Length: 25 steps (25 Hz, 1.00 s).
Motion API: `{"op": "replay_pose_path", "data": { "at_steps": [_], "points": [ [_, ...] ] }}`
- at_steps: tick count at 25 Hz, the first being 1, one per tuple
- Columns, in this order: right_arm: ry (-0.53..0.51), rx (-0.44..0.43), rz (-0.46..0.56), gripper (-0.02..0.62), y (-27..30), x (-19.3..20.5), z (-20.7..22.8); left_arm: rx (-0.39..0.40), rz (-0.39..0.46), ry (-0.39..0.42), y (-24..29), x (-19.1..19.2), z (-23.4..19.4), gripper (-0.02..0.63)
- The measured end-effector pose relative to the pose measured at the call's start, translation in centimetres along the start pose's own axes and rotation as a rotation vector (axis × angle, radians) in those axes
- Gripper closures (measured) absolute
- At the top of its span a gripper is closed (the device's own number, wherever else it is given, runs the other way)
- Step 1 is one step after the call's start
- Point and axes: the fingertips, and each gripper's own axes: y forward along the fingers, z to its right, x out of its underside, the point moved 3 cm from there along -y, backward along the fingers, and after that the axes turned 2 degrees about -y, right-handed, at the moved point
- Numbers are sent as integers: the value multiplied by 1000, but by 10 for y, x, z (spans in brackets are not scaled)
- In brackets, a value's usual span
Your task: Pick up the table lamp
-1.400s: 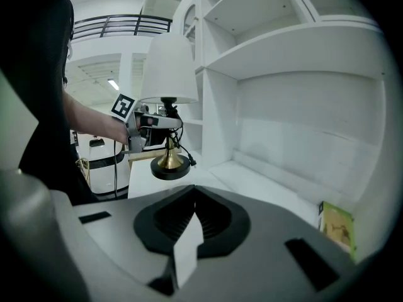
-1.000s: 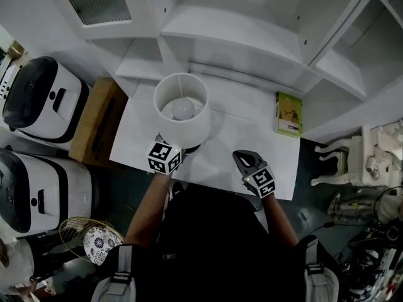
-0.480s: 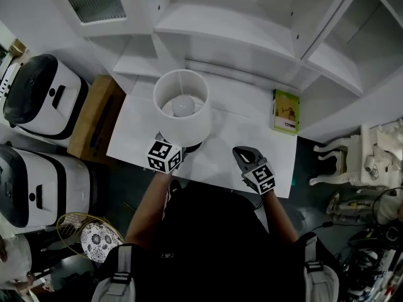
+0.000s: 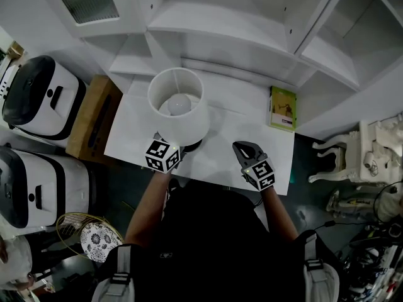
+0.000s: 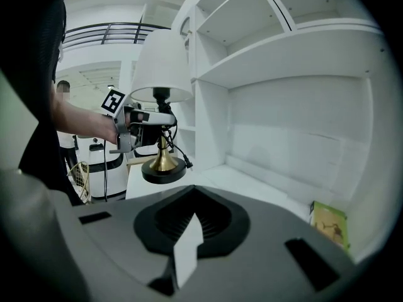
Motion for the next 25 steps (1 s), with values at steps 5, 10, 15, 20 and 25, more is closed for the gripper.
{"op": "replay_pose_path", "data": {
  "at_steps": [5, 10, 15, 20, 25],
  "points": [
    [-8, 8, 9, 589, -1, -6, 5, 4, -4, 13, 2, -3, 2, 466],
    [-10, 13, 20, 589, 0, -12, 9, 5, -8, 12, 5, -4, 1, 466],
    [-8, 21, 24, 589, 0, -14, 11, 10, -13, 15, 6, -4, 1, 466],
    [-5, 26, 21, 589, -1, -12, 13, 14, -14, 15, 9, -3, 0, 466],
    [-3, 32, 19, 589, -1, -12, 16, 17, -17, 18, 12, -3, 0, 466]
  ]
}}
